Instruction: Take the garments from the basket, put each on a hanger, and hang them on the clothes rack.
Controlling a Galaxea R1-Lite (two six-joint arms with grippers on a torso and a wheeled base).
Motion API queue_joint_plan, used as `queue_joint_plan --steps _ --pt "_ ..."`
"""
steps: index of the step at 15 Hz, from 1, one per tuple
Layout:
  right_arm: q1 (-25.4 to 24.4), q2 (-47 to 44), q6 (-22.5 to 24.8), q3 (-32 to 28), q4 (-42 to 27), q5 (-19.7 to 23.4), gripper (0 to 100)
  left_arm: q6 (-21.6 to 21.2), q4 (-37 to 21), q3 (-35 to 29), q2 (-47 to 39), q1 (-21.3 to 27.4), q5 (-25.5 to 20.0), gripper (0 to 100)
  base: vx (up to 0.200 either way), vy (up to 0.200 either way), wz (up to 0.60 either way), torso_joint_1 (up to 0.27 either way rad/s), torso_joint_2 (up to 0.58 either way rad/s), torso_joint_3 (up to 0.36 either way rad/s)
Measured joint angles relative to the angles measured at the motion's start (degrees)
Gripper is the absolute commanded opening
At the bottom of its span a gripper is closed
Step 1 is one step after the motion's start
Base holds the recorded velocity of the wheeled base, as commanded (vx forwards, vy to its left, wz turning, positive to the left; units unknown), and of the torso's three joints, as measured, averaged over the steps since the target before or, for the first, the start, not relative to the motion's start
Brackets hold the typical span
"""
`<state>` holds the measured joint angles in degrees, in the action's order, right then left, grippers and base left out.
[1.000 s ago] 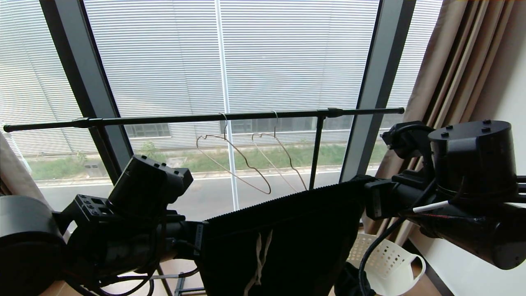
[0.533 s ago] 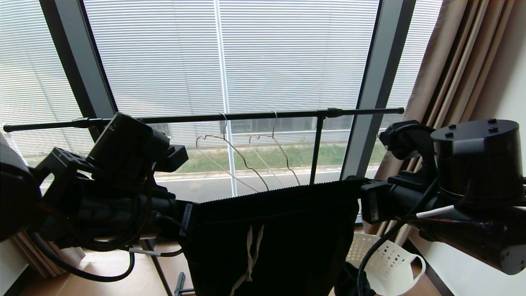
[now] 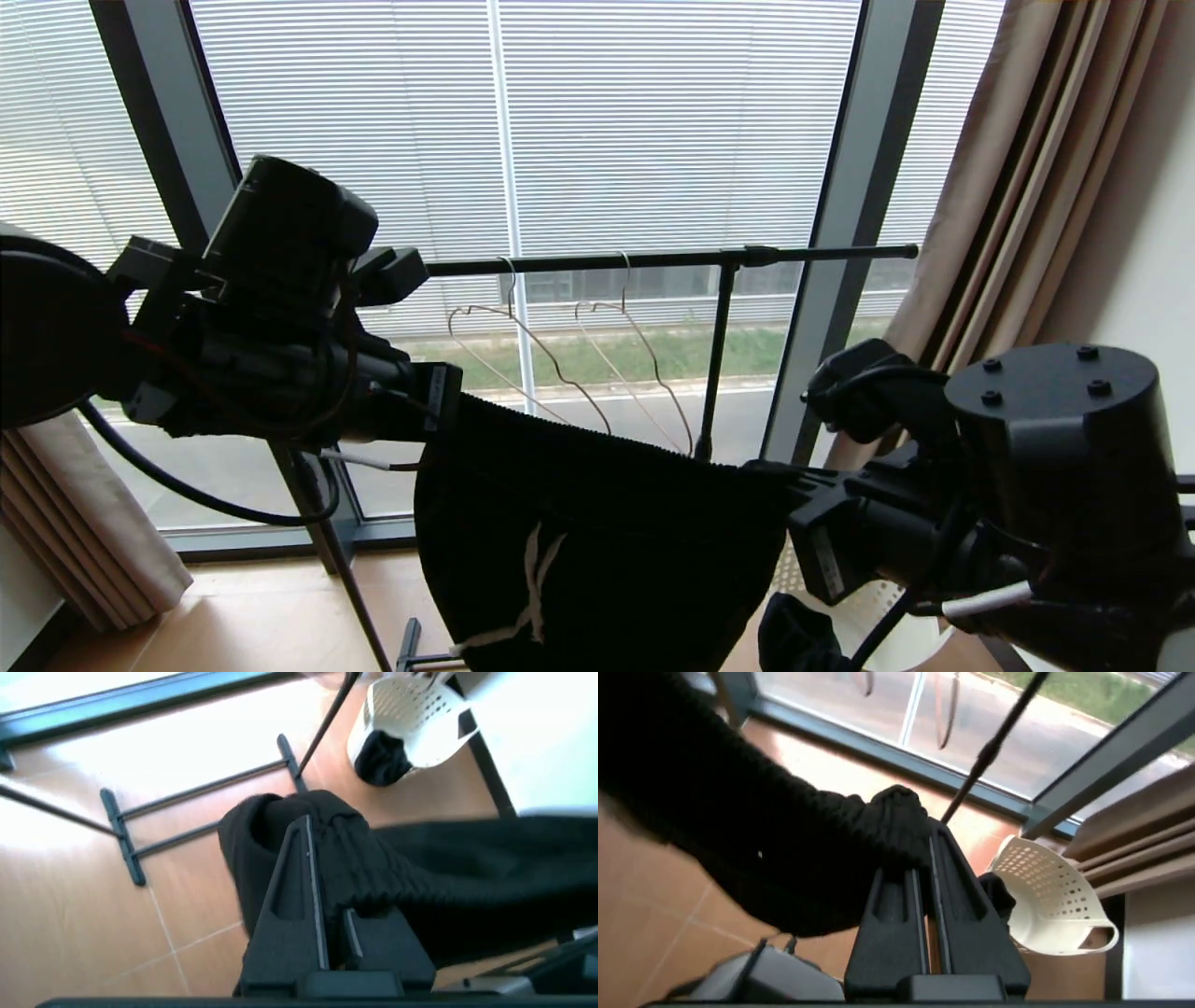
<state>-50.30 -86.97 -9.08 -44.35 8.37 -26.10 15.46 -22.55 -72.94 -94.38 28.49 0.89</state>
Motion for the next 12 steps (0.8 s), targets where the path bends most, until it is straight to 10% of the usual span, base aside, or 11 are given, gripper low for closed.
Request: queue_joint_plan --steps 12 --pt "-19.2 -2.8 0.1 3.7 9.3 2.6 0 -1.1 -16.5 -33.3 -15.1 8.3 -0.4 0 0.0 0.0 0.0 0.0 0.0 0.0"
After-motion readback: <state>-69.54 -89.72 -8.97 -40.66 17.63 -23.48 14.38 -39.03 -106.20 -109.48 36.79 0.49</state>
